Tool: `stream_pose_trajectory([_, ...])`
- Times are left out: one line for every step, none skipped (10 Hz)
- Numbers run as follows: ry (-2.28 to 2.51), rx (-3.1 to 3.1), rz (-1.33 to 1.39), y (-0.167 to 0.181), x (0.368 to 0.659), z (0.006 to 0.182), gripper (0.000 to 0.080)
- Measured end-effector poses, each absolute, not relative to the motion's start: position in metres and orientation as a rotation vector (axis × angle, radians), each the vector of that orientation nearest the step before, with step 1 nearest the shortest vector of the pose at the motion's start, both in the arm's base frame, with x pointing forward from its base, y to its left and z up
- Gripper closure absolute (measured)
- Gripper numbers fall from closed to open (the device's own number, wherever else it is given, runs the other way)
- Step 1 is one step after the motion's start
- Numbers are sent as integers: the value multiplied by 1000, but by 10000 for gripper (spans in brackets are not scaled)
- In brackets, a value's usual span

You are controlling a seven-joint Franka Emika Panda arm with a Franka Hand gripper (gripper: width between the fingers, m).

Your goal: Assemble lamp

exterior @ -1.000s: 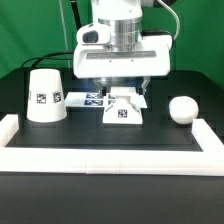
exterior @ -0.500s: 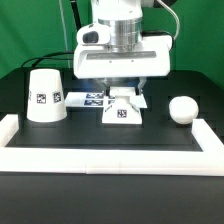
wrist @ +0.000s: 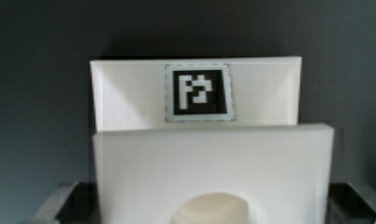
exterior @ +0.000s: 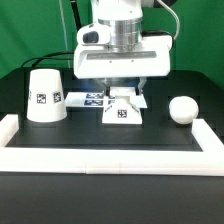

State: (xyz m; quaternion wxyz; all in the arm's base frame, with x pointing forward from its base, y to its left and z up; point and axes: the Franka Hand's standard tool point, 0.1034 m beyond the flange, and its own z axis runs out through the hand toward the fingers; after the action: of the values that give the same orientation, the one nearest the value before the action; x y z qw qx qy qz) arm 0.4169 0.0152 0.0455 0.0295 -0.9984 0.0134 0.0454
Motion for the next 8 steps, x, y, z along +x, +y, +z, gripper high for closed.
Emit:
stream_pose_trajectory([29, -3077, 132, 18, 429, 46, 266])
stream_pose_trajectory([15, -3073, 117, 23, 447, 46, 265])
stream_pose_trajectory([5, -3069, 119, 28, 461, 47, 265])
stream_pose_trajectory([-8, -3065, 115, 34, 478, 47, 265])
stream_pose_trajectory([-13, -3064, 86, 41, 496, 47, 265])
stream_pose_trajectory([-64, -3061, 45, 44, 512, 47, 265])
stream_pose_trajectory([-103, -3060, -2, 44, 526, 47, 265])
stream_pose_trajectory([-102, -3060, 3, 44, 524, 47, 265])
